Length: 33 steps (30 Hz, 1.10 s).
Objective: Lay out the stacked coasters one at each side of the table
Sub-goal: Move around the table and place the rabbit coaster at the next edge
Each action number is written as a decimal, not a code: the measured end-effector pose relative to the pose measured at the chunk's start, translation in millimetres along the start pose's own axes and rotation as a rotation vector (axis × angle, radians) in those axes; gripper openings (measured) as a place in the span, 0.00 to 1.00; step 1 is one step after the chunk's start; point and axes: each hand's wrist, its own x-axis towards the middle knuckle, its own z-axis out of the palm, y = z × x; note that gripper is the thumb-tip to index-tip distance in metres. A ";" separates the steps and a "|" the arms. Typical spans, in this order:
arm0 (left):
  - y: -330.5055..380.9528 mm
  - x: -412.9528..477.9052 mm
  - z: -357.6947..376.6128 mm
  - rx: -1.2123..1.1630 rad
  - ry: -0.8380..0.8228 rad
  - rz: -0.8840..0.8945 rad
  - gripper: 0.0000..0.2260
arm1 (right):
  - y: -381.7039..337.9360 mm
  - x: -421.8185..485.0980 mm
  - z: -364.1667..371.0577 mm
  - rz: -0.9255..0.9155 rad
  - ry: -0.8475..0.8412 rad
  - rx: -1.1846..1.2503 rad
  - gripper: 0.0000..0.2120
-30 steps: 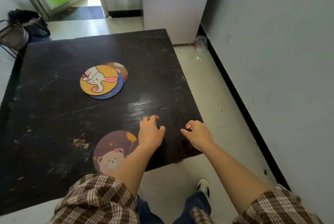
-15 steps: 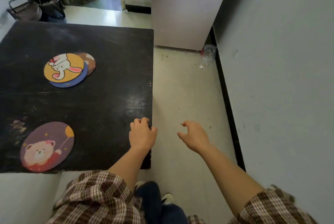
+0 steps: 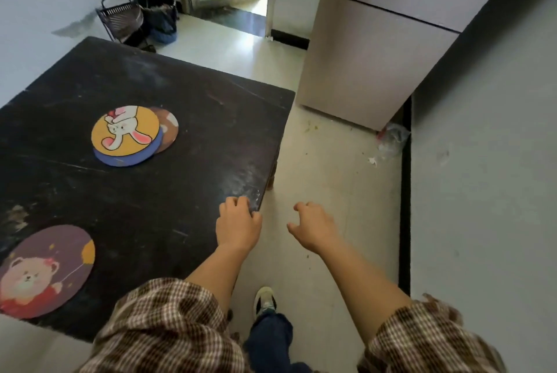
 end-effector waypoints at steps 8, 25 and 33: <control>4.1 59.9 -20.7 -0.029 0.066 -0.171 0.17 | -38.0 93.4 -41.0 -0.212 -0.042 -0.089 0.20; -23.7 173.1 -76.7 -0.269 0.389 -0.762 0.22 | -179.0 259.9 -83.5 -0.774 -0.211 -0.294 0.22; -61.3 196.6 -101.7 -0.290 0.508 -0.898 0.23 | -256.3 291.5 -69.8 -0.946 -0.246 -0.328 0.23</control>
